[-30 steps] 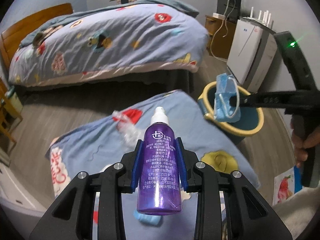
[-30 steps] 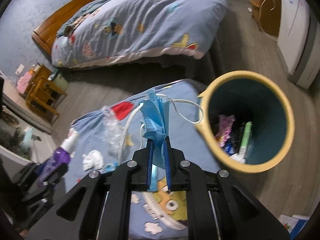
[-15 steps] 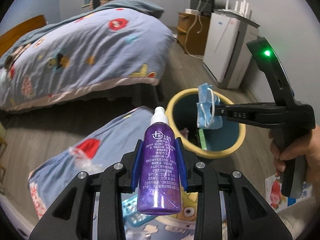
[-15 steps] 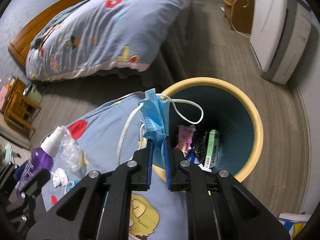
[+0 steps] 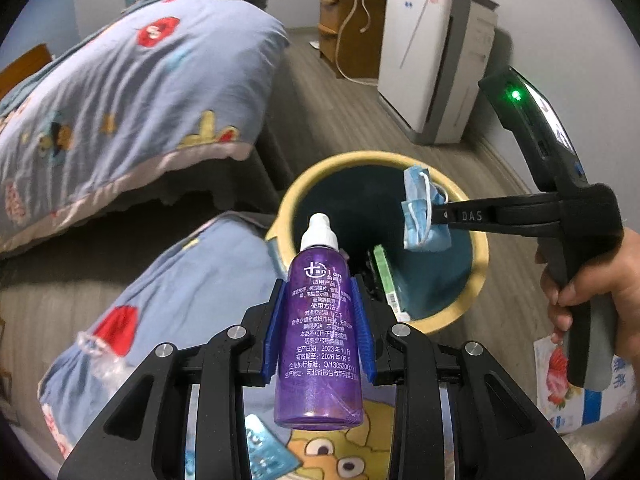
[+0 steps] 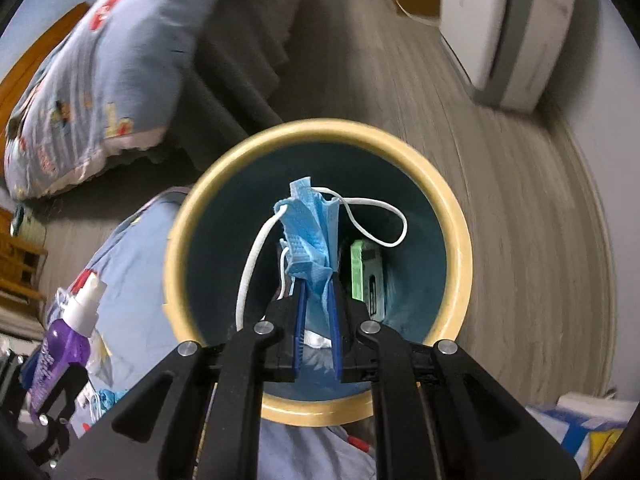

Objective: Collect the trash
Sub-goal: 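Open the right tool over the bin while left tool drops the bottle in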

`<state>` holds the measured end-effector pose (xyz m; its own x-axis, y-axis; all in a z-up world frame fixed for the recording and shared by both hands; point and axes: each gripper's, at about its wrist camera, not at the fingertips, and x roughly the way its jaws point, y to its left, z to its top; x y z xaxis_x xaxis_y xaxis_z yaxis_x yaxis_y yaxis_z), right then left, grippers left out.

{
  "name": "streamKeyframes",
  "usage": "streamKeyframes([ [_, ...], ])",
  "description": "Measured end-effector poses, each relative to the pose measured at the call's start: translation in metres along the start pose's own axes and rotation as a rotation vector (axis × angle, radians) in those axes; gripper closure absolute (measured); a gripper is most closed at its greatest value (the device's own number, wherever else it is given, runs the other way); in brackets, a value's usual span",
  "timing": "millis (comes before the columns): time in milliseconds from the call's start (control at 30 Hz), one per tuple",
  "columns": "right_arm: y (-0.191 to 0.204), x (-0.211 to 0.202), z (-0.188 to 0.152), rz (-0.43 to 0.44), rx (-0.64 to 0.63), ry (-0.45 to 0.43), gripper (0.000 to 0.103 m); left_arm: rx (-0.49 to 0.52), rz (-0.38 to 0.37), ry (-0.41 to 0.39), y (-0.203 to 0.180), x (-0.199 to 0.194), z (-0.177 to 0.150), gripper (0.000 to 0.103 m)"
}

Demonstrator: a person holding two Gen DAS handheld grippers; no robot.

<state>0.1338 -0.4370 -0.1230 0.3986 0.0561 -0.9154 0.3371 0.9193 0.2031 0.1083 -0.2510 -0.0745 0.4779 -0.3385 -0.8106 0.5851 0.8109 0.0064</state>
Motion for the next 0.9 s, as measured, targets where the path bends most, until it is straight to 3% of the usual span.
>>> streamKeyframes([
  [300,-0.019,0.021,0.004,-0.003,0.079,0.041,0.091,0.046,-0.039,0.063,-0.015,0.051,0.008,0.07],
  [500,-0.021,0.022,0.007,-0.023,0.093,0.032,0.07,0.058,-0.033,0.059,-0.018,0.058,0.012,0.069],
  [600,-0.021,0.021,0.009,-0.025,0.099,0.025,0.061,0.066,-0.022,0.046,-0.02,0.055,0.014,0.063],
  [900,-0.021,0.015,0.009,-0.032,0.109,0.006,0.042,0.075,-0.008,0.018,-0.022,0.042,0.012,0.05],
])
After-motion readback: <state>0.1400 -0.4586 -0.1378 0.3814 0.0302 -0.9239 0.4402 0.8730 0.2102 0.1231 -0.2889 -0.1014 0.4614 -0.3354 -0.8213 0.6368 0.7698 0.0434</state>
